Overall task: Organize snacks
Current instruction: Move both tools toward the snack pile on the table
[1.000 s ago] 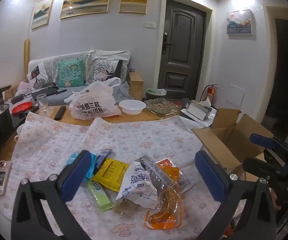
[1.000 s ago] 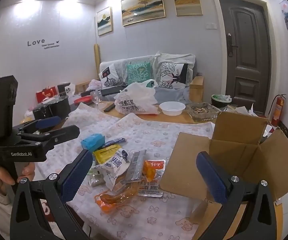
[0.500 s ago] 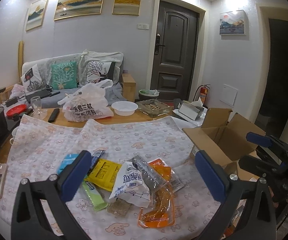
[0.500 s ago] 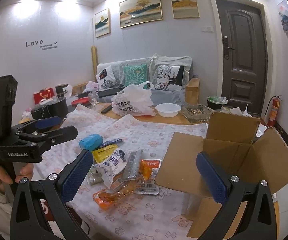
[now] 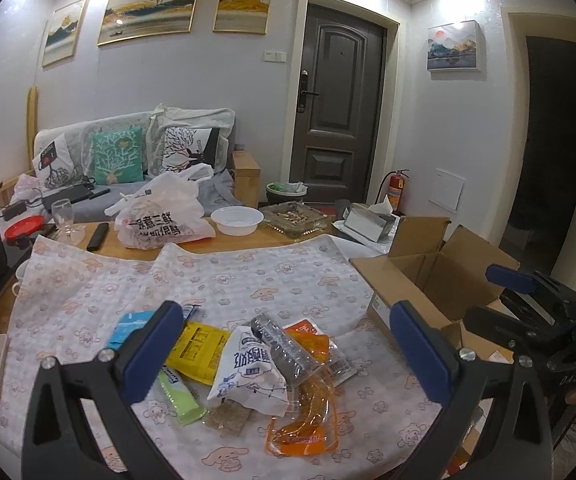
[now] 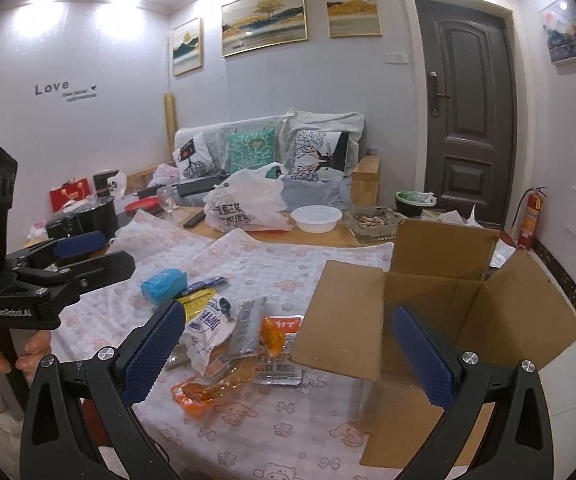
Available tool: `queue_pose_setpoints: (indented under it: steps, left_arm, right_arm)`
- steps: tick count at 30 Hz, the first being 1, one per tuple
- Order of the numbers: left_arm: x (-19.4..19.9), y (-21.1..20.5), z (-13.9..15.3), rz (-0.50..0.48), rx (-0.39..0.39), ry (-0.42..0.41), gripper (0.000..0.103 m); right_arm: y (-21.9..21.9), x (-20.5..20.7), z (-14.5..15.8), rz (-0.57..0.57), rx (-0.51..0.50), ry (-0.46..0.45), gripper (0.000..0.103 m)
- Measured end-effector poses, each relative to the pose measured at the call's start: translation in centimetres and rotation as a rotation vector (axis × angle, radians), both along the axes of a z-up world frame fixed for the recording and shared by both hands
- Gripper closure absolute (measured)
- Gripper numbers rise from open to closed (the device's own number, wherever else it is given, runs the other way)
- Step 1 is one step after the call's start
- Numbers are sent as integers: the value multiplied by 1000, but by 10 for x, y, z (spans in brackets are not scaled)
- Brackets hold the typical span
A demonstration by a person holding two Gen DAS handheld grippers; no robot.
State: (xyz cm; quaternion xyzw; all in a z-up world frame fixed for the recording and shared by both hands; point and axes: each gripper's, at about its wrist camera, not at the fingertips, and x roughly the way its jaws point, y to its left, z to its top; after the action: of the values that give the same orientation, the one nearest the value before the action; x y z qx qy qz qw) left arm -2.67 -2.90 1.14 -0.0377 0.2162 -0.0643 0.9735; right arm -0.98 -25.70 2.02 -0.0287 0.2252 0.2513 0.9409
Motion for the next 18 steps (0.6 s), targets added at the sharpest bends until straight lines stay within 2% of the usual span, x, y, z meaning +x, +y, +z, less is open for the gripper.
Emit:
queue_pose_setpoints:
  steps: [11,18]
  left_arm:
    - [1,1,-2,-7,-9,4,1]
    - [4,11,-5,-12,-30,13,1]
  right_arm:
    - [2,2,-4,16,-5,26,0]
    - [13,5,-7,15,-49,13,0]
